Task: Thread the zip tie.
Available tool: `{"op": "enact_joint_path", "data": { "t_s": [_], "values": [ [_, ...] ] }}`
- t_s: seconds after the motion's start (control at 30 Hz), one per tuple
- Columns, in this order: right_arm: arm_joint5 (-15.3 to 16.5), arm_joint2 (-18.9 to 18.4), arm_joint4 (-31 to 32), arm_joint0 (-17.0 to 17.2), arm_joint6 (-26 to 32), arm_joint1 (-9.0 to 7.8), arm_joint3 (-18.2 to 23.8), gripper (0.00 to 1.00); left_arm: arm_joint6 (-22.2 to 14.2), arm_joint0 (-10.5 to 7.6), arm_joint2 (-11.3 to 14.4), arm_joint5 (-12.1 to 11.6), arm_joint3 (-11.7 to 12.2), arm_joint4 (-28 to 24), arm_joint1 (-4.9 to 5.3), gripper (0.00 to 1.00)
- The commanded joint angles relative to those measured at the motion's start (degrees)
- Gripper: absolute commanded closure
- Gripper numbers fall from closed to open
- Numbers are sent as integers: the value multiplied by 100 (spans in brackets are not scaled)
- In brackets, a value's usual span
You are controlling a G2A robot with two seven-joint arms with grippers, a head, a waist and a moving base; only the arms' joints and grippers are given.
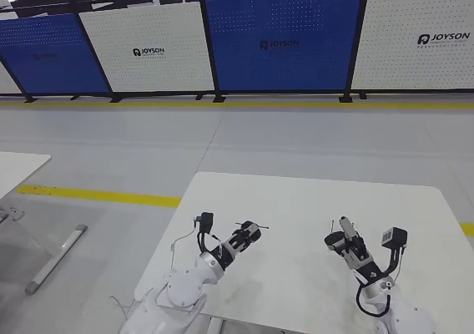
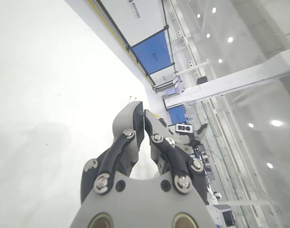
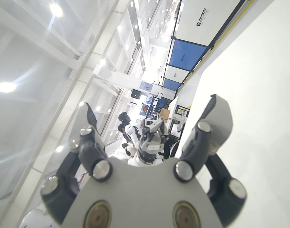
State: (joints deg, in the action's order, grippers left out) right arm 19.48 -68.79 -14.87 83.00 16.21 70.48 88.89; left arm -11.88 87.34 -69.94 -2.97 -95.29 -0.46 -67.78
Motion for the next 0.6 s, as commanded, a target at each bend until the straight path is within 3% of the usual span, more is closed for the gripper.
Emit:
{"op": "enact_joint_path", "data": {
  "t_s": [0.0,0.37,0.47,0.57],
  "values": [
    [0,0,0,0,0,0,0,0,-43,-95,94,-8,232,31,-13,100],
    [0,0,0,0,0,0,0,0,-57,-111,117,-27,263,-64,-22,100],
    [0,0,0,0,0,0,0,0,-191,-56,53,-154,64,-409,-20,100],
    [0,0,0,0,0,0,0,0,-160,153,-116,-393,-447,-698,-2,100]
  ]
}}
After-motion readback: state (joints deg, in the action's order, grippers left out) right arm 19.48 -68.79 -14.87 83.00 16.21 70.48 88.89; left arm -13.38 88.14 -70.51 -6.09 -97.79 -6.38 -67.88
